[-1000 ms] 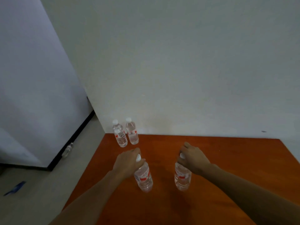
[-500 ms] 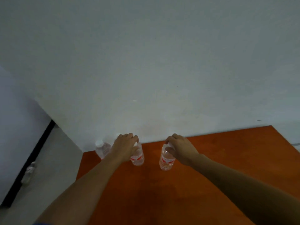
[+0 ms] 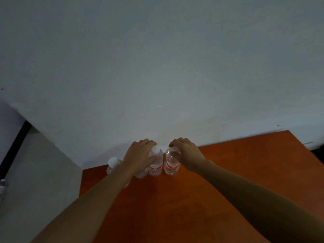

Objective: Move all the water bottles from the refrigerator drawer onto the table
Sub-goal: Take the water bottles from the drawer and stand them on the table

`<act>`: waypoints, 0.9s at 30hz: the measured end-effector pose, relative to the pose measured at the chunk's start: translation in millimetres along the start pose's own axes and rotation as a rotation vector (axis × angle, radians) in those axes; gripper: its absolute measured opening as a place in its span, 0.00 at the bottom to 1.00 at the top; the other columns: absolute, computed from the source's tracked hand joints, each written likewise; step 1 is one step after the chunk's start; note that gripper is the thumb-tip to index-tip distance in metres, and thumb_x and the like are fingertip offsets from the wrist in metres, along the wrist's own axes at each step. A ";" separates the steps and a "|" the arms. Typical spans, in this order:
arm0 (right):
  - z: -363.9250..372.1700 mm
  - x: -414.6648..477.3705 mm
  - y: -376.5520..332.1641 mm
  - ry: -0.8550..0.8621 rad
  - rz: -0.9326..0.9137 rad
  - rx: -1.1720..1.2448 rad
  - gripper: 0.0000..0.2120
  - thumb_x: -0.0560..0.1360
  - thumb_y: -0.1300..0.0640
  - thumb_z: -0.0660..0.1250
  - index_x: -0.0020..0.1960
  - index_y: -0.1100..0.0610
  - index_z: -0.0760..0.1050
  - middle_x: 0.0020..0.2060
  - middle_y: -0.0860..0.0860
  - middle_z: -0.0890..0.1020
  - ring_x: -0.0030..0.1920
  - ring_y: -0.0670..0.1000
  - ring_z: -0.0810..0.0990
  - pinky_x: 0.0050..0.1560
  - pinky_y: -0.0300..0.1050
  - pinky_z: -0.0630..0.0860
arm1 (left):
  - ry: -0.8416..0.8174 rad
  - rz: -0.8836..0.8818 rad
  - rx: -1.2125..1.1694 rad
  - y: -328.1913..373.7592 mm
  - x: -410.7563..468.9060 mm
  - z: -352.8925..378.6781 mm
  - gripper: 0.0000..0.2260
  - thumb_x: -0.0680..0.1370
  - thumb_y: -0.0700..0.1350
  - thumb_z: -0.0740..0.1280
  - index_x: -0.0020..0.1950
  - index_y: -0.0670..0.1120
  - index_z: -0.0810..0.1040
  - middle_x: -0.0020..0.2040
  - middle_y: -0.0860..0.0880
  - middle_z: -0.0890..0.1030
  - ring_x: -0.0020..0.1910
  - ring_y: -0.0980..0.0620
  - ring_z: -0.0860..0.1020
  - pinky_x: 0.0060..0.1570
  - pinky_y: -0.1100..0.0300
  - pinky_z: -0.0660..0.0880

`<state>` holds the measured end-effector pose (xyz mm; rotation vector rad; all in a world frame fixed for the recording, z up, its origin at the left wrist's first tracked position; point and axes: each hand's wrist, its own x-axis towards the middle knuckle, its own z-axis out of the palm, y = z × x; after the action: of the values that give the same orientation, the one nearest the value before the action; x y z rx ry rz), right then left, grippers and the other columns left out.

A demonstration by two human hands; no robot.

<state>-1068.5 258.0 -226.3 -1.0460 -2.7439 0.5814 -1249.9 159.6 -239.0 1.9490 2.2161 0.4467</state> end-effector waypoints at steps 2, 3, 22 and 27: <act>3.5 0.0 -2.4 -0.002 0.009 -0.003 0.16 0.78 0.54 0.65 0.65 0.53 0.72 0.62 0.51 0.75 0.60 0.51 0.72 0.61 0.46 0.70 | 0.013 -0.009 -0.012 -5.0 -4.8 -2.5 0.19 0.76 0.56 0.66 0.64 0.49 0.72 0.59 0.51 0.77 0.56 0.50 0.75 0.56 0.54 0.68; 4.0 -1.0 -2.8 -0.004 0.021 -0.005 0.17 0.78 0.54 0.64 0.66 0.52 0.71 0.63 0.51 0.75 0.60 0.51 0.72 0.61 0.47 0.70 | 0.011 -0.014 -0.003 -5.8 -7.6 -4.5 0.19 0.77 0.55 0.65 0.65 0.49 0.72 0.60 0.50 0.76 0.57 0.50 0.74 0.57 0.54 0.68; -79.7 -233.7 55.0 0.133 0.260 -0.128 0.22 0.79 0.50 0.63 0.71 0.52 0.65 0.67 0.52 0.71 0.66 0.53 0.69 0.64 0.50 0.72 | 0.109 0.246 0.088 199.9 -70.9 -30.1 0.09 0.78 0.49 0.62 0.53 0.47 0.78 0.50 0.48 0.80 0.47 0.49 0.78 0.44 0.55 0.75; -107.5 -402.2 102.1 0.220 0.473 -0.136 0.20 0.79 0.50 0.62 0.70 0.51 0.67 0.65 0.51 0.72 0.64 0.52 0.71 0.61 0.49 0.73 | 0.015 0.437 0.069 338.8 -111.2 15.5 0.09 0.77 0.49 0.62 0.54 0.48 0.77 0.48 0.47 0.79 0.48 0.46 0.79 0.45 0.53 0.76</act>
<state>-677.2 92.5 -169.6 -1.6997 -2.3757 0.3086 -910.9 88.3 -152.9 2.4785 1.8237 0.4416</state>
